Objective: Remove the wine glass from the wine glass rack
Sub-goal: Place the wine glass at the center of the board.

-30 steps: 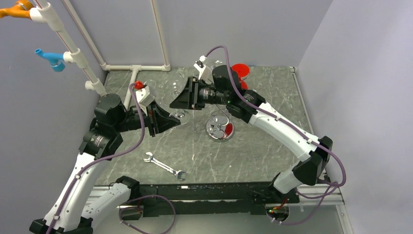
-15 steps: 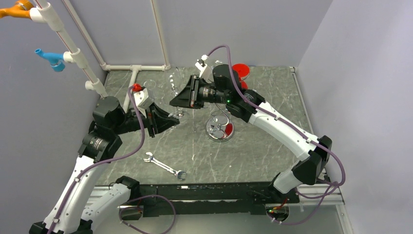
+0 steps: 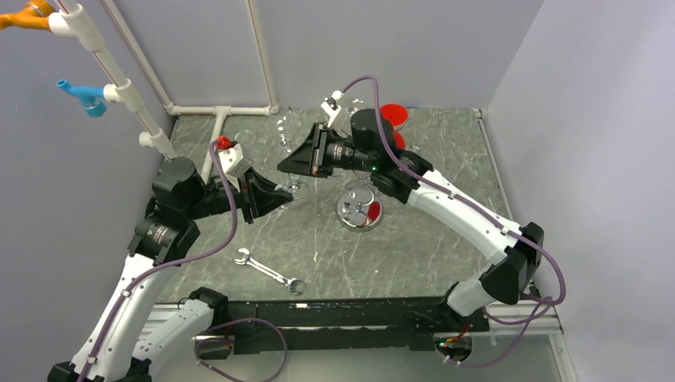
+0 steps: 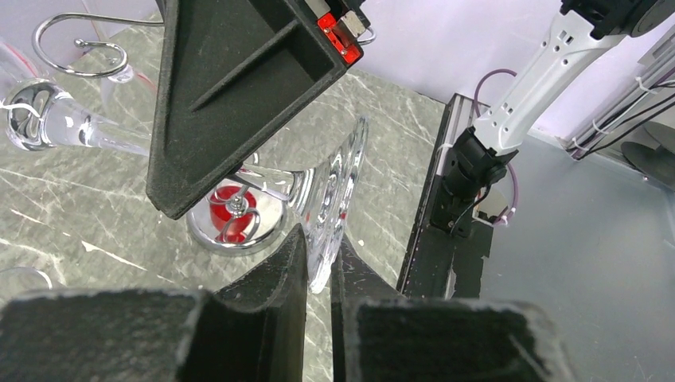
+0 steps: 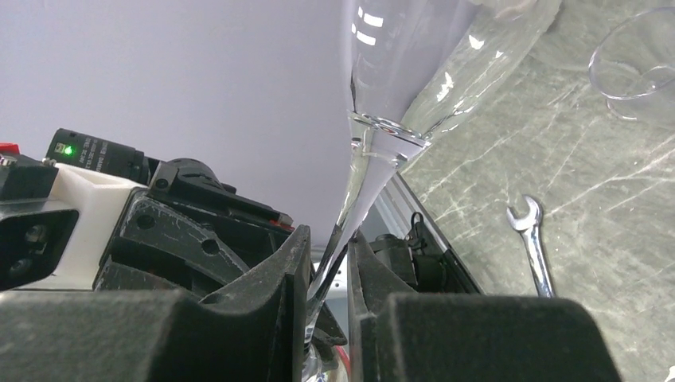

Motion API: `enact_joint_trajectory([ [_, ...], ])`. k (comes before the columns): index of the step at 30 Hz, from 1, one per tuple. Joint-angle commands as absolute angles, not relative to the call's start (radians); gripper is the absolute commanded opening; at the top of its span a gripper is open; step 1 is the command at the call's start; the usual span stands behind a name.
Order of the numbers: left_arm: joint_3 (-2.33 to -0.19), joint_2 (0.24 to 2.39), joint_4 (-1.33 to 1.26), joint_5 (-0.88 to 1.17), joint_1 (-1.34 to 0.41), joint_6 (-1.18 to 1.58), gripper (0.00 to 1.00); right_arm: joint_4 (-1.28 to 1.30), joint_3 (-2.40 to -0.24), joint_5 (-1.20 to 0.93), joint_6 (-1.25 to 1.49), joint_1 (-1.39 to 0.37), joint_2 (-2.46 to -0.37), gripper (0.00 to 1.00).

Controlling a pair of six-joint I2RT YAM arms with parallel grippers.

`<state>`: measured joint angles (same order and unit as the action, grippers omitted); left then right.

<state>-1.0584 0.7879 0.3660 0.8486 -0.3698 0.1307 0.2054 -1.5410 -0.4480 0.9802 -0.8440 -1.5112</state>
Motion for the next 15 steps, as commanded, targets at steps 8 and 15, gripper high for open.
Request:
enact_joint_trajectory([
  [8, -1.090, 0.804, 0.309, 0.877, -0.374, 0.158, 0.02, -0.086, -1.409, -0.421, 0.887, -0.855, -1.356, 0.00],
  [15, -1.113, 0.828, 0.334, 0.877, -0.374, 0.178, 0.27, -0.138, -1.375, -0.412, 0.872, -0.856, -1.331, 0.00],
])
